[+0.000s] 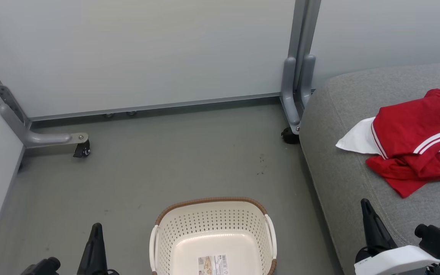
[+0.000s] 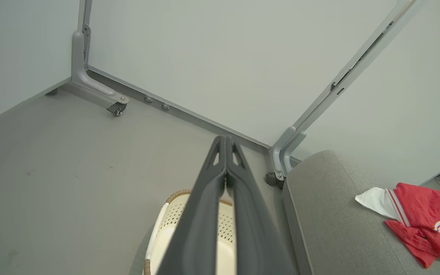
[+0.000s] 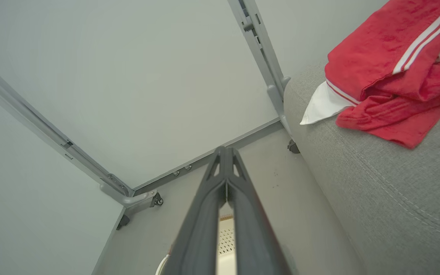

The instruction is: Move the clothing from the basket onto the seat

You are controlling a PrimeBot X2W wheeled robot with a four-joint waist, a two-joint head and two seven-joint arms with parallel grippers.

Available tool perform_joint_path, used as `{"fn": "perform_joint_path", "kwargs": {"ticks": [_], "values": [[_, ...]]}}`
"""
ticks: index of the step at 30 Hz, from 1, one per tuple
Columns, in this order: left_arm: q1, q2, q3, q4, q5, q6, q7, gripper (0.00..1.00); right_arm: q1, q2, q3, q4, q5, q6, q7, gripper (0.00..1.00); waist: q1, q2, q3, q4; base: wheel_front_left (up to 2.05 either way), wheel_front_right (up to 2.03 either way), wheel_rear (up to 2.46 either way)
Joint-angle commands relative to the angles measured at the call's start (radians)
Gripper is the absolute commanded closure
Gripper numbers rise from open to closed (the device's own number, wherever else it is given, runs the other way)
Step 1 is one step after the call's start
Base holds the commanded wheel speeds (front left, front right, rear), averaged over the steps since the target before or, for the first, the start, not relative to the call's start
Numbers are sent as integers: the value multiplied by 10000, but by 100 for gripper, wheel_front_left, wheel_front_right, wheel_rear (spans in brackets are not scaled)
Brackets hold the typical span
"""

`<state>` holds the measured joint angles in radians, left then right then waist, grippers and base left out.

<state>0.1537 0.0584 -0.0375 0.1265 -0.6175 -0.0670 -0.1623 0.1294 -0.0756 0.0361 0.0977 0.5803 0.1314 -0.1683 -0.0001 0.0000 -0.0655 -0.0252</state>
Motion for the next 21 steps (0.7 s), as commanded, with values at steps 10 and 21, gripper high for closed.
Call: {"fn": "perform_joint_path", "kwargs": {"ticks": [10, 21], "values": [[-680, 163, 183, 69, -1751, -148, 368, 100, -600, -109, -157, 142, 1849, -4, 357, 100, 1, 0, 72, 27, 0, 0, 0], [-1027, 180, 326, 238, -3232, -232, 715, 100, -927, -132, -282, 359, 3404, -4, 699, 100, 1, 0, 149, 55, 0, 0, 0]]}}
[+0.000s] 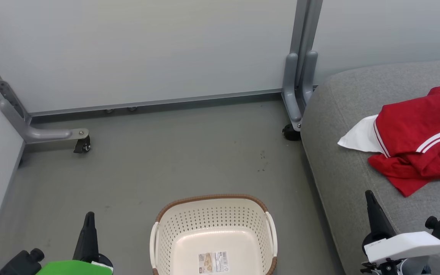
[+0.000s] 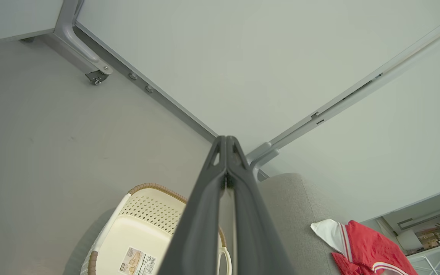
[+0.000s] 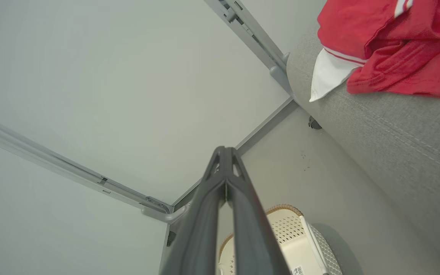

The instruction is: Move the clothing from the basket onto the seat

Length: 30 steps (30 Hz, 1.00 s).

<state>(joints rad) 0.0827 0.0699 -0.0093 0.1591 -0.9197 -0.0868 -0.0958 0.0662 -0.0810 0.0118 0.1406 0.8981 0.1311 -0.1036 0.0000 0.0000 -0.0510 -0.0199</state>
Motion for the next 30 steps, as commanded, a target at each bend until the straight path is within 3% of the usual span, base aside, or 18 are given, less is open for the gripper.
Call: {"fn": "perform_joint_path", "kwargs": {"ticks": [1, 30], "values": [[-344, 67, 55, -75, -317, -42, 71, 100, -315, -79, -50, -53, 345, 0, 79, 100, 0, 0, 10, 4, 0, 0, 0], [-1104, 73, 439, 343, -3472, -235, 867, 100, -999, -68, -393, 434, 3627, 0, 871, 100, 0, 0, 209, 78, 0, 0, 0]]}}
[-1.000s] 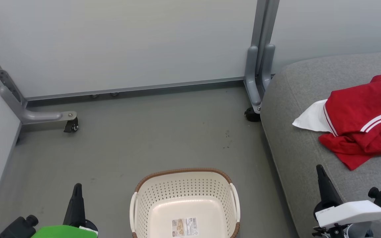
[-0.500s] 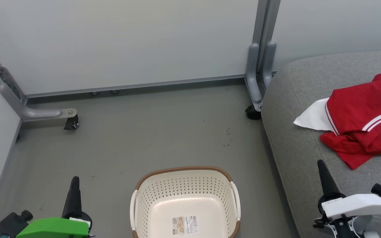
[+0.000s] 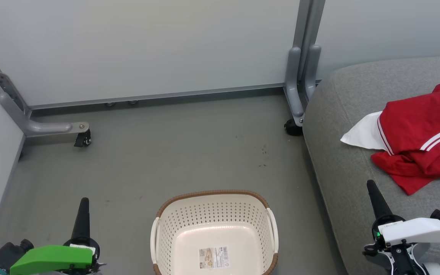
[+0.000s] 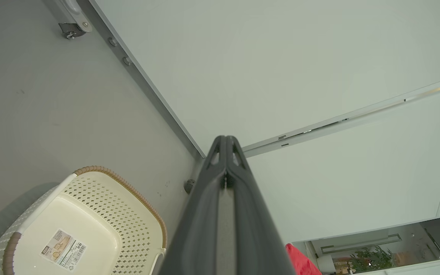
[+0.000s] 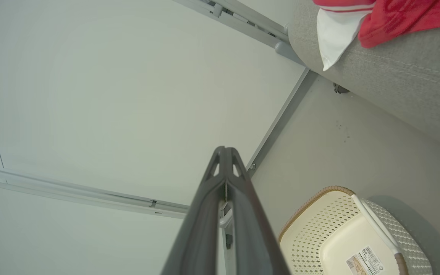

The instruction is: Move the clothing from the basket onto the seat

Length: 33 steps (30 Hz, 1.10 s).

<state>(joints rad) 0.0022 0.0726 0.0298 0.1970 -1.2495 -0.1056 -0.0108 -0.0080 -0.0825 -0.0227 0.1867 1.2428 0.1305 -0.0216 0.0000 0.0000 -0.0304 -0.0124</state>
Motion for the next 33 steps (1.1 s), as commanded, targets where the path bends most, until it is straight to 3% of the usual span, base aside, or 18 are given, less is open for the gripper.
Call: {"fn": "perform_joint_path", "kwargs": {"ticks": [1, 33], "values": [[-325, 45, 64, -25, -285, -55, 51, 100, -279, -50, -60, -12, 287, 6, 71, 100, 0, 0, 11, 5, 0, 0, 0], [-926, -5, 447, 343, -2892, -211, 776, 100, -842, 16, -421, 415, 2992, 4, 803, 100, 0, 0, 230, 85, 0, 0, 0]]}}
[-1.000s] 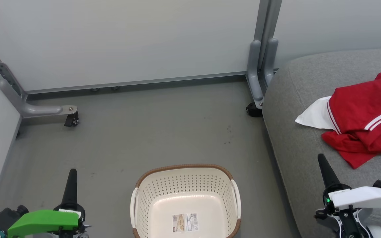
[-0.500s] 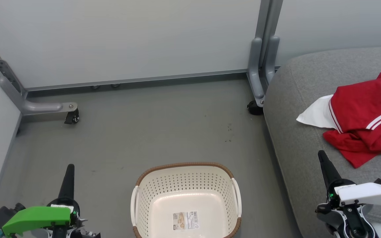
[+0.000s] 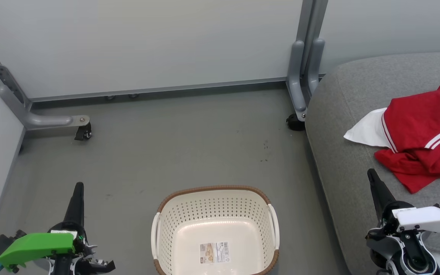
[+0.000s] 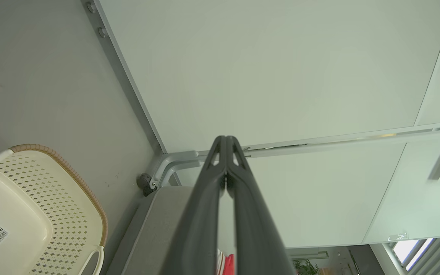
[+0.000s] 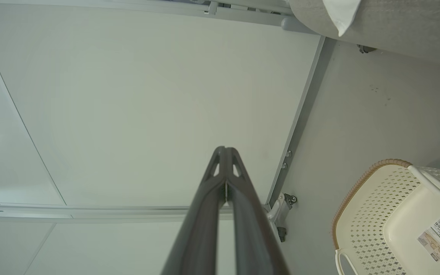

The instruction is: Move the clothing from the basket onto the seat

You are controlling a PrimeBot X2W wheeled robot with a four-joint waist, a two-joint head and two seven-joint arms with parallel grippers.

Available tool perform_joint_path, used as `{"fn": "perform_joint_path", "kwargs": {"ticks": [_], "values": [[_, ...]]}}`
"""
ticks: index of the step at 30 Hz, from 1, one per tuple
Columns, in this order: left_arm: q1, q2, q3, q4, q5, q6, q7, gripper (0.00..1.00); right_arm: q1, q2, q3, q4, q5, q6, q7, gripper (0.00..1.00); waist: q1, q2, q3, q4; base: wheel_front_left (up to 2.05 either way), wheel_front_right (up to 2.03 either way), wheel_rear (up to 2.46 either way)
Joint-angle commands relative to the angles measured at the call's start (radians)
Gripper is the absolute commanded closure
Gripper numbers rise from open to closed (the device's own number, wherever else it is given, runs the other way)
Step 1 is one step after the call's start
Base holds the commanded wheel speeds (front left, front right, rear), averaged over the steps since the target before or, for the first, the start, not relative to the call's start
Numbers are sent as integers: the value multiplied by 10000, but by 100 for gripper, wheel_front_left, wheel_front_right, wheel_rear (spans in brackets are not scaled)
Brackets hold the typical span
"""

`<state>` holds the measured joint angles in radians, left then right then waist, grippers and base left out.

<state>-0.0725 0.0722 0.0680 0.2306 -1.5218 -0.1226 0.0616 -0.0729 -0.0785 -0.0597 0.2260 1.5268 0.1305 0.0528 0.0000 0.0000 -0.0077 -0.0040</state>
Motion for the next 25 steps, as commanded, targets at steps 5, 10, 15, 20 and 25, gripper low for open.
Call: {"fn": "perform_joint_path", "kwargs": {"ticks": [5, 10, 15, 20, 25], "values": [[-289, -11, 121, 63, -510, -73, 157, 100, -234, -11, -100, 86, 517, 4, 158, 100, 0, 0, 38, 14, 0, 0, 0], [-358, -19, 165, 112, -862, -103, 242, 100, -343, 0, -145, 136, 863, 4, 255, 100, 0, 0, 71, 27, 0, 0, 0], [-451, -30, 210, 157, -1176, -114, 335, 100, -390, 16, -196, 193, 1202, 4, 350, 100, 0, 0, 106, 40, 0, 0, 0], [-408, -44, 224, 154, -1134, -114, 339, 100, -365, 34, -215, 192, 1152, 4, 366, 100, 0, 0, 109, 40, 0, 0, 0], [-409, -58, 241, 154, -1110, -114, 360, 100, -368, 54, -237, 193, 1122, 4, 391, 100, 0, 0, 109, 40, 0, 0, 0]]}}
